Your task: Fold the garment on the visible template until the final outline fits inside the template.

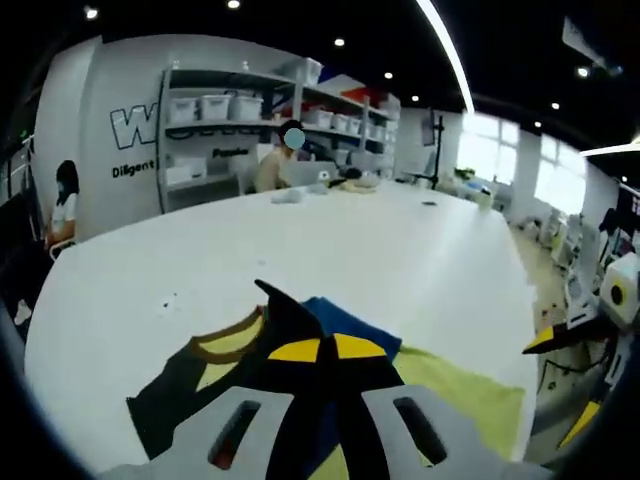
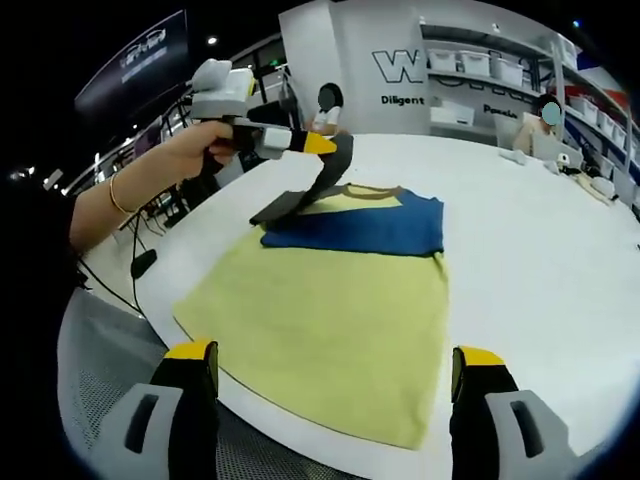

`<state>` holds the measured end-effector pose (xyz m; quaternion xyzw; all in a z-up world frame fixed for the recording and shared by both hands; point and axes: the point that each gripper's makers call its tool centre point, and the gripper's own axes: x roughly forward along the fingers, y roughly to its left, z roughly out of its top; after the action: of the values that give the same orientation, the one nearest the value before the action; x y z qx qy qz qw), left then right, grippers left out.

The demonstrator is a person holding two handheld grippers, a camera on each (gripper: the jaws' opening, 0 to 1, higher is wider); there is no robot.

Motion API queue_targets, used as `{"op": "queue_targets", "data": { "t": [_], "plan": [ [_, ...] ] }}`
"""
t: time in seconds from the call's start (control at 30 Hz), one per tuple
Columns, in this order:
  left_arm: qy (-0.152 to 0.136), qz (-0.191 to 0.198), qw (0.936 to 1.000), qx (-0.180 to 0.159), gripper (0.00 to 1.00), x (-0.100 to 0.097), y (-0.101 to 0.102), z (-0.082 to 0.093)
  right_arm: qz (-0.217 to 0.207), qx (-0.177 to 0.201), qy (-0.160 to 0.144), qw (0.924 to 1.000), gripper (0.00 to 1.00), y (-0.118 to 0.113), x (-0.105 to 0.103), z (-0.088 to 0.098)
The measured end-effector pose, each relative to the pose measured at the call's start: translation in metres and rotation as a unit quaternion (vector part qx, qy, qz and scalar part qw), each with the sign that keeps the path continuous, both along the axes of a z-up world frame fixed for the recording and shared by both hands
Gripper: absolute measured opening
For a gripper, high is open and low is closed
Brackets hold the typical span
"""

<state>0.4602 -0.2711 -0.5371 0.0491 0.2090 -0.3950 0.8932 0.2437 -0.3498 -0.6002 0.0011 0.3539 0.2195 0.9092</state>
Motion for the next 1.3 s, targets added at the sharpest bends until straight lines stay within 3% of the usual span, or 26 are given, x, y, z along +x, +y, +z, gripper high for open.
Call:
{"op": "queue_targets", "data": {
  "t": [0.5, 0.93, 1.17, 1.23, 1.3],
  "plan": [
    [-0.001, -0.075, 0.9971, 0.015, 0.0, -0.039, -0.052, -0.023, -0.004, 0.001, 0.006, 1.0, 0.96, -0.002, -0.005, -0.004],
    [0.03, -0.073, 0.9962, 0.037, 0.0, -0.041, -0.07, -0.066, -0.003, 0.003, 0.012, 0.9999, 0.96, 0.0, -0.007, -0.008],
    [0.049, -0.077, 0.9955, 0.028, 0.01, -0.047, -0.084, -0.083, -0.008, 0.004, 0.013, 0.9999, 0.96, -0.002, -0.009, -0.01],
    [0.072, -0.076, 0.9945, 0.001, 0.05, -0.052, -0.09, -0.083, -0.01, 0.003, 0.015, 0.9998, 0.96, -0.003, -0.01, -0.012],
    [0.066, -0.075, 0.995, 0.007, 0.12, -0.05, -0.089, -0.084, -0.013, 0.004, 0.017, 0.9998, 0.96, -0.005, -0.011, -0.013]
  ]
}}
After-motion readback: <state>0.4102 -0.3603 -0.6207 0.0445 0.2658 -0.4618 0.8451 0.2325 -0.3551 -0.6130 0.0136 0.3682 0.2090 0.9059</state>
